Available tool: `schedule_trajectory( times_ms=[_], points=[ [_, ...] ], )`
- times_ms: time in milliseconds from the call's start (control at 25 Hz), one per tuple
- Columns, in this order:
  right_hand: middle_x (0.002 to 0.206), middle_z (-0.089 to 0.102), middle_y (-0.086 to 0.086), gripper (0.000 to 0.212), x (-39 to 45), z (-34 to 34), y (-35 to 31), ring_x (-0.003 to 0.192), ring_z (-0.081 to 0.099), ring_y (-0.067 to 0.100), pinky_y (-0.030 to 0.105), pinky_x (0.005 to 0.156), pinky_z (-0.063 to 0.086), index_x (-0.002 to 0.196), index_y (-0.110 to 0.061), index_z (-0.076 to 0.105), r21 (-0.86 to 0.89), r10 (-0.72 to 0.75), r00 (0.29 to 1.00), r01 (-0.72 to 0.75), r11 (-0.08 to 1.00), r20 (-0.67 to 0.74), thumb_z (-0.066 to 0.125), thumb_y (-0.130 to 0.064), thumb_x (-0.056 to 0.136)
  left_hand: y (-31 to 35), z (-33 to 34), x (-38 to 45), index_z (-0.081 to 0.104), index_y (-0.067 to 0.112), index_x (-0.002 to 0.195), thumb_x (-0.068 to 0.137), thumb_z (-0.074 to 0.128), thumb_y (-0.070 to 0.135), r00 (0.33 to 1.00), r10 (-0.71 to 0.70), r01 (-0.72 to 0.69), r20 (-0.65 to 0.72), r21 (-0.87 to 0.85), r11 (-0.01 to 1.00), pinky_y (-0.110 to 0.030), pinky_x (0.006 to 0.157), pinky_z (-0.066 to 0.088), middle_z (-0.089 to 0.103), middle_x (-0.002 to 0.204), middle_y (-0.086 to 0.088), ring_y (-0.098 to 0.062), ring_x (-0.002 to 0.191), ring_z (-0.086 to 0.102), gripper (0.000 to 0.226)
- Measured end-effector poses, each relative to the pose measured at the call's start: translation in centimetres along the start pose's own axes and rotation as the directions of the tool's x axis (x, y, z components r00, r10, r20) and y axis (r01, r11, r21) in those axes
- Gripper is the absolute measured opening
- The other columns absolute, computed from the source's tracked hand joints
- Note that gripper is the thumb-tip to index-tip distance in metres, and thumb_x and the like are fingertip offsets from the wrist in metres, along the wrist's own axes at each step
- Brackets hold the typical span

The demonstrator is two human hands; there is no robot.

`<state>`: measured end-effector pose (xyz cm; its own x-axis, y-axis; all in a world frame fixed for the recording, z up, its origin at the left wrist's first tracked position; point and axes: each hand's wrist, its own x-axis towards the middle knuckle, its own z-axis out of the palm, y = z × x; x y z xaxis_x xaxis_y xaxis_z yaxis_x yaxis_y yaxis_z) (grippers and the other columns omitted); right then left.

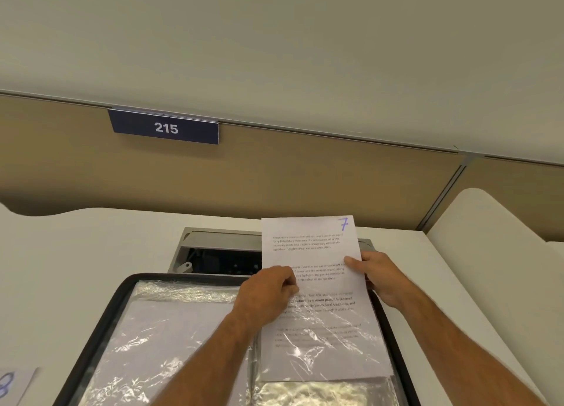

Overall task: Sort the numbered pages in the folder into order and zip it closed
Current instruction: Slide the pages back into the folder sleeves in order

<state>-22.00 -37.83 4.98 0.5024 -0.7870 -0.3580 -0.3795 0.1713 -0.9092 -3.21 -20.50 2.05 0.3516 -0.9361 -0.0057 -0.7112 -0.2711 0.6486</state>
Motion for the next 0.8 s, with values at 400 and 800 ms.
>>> schedule_trajectory(
  times_ms=[400,800],
  points=[
    [0.103,0.077,0.004,0.013,-0.5,-0.4,-0.2,0.087,0.071,0.017,0.029,0.072,0.049,0.102,-0.011,0.073,-0.059,0.059,0.997,-0.056,0.997,0.054,0.067,-0.019,0.095,0.2,0.2,-0.2,0.063,0.028,0.103,0.099,0.058,0.038,0.999,-0.008,0.009,-0.036,0.02,1.0,-0.024,0.084,0.049,0.066,0.105,0.013,-0.006,0.09,0.059,0.012],
    [0.087,0.074,0.005,0.01,-0.3,-0.5,-1.1,0.08,0.071,0.017,0.026,0.069,0.054,0.085,-0.012,0.069,-0.409,-0.042,0.994,0.08,0.909,0.102,0.074,-0.019,0.089,0.2,0.3,-0.2,0.062,0.029,0.106,0.1,0.055,0.041,1.0,-0.017,0.018,-0.025,0.034,0.999,-0.024,0.088,0.049,0.063,0.105,0.013,-0.006,0.093,0.058,0.014]
  ],
)
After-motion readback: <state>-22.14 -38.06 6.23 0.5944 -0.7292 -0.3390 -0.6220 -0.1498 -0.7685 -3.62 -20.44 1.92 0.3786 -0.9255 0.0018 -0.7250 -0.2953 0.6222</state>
